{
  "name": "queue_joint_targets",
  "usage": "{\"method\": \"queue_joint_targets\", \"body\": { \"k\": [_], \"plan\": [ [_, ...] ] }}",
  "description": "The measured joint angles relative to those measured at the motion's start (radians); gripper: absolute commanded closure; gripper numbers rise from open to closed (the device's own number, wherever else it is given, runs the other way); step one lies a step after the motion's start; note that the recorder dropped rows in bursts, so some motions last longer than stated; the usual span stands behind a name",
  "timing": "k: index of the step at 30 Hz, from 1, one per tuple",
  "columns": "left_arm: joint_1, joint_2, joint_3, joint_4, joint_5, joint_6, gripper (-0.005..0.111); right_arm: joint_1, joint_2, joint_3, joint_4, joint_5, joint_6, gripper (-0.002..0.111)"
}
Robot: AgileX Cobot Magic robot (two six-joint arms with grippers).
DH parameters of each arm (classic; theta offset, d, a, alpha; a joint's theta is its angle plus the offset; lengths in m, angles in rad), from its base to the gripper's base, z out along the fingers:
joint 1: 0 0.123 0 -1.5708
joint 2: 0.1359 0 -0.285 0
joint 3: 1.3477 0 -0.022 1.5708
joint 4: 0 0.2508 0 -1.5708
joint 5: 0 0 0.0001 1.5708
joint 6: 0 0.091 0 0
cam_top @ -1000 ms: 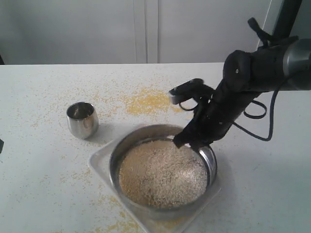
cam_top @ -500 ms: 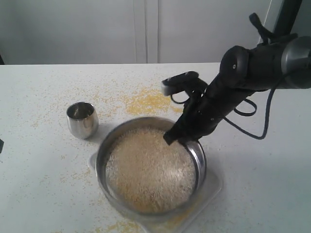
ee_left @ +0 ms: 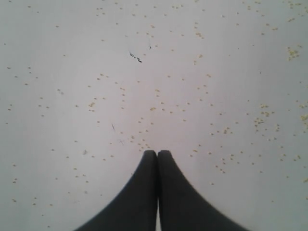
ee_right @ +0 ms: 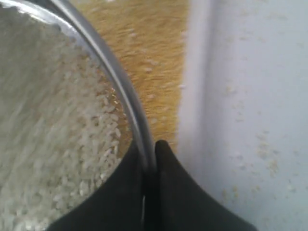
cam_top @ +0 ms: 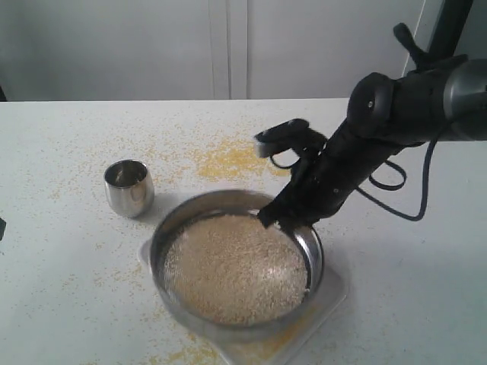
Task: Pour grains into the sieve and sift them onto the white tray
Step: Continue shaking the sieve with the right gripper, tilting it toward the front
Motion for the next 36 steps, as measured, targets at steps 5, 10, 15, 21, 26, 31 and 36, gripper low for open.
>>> {"method": "queue_joint_targets", "body": {
  "k": [5, 10, 15, 21, 26, 31, 36],
  "plan": [
    [0.000, 0.000, 0.000, 0.000, 0.000, 0.000, 0.106, -0.006, 0.000, -0.008, 0.071, -0.055, -0.047, 0.108],
    [0.000, 0.000, 0.000, 0.000, 0.000, 0.000, 0.106, 0.014, 0.000, -0.001, -0.018, 0.021, -0.035, 0.108],
    [0.000, 0.000, 0.000, 0.000, 0.000, 0.000, 0.106, 0.006, 0.001, -0.007, 0.017, -0.081, -0.027, 0.108],
    [0.000, 0.000, 0.000, 0.000, 0.000, 0.000, 0.106, 0.010, 0.001, 0.001, -0.110, -0.032, 0.121, 0.108],
    [0.000, 0.000, 0.000, 0.000, 0.000, 0.000, 0.106, 0.026, -0.001, -0.008, -0.076, -0.026, -0.062, 0.108],
    [0.000, 0.000, 0.000, 0.000, 0.000, 0.000, 0.106, 0.003, 0.001, 0.002, -0.154, -0.025, 0.173, 0.108],
    [0.000, 0.000, 0.000, 0.000, 0.000, 0.000, 0.106, 0.029, -0.009, -0.007, -0.054, -0.022, -0.048, 0.108]
  ]
}}
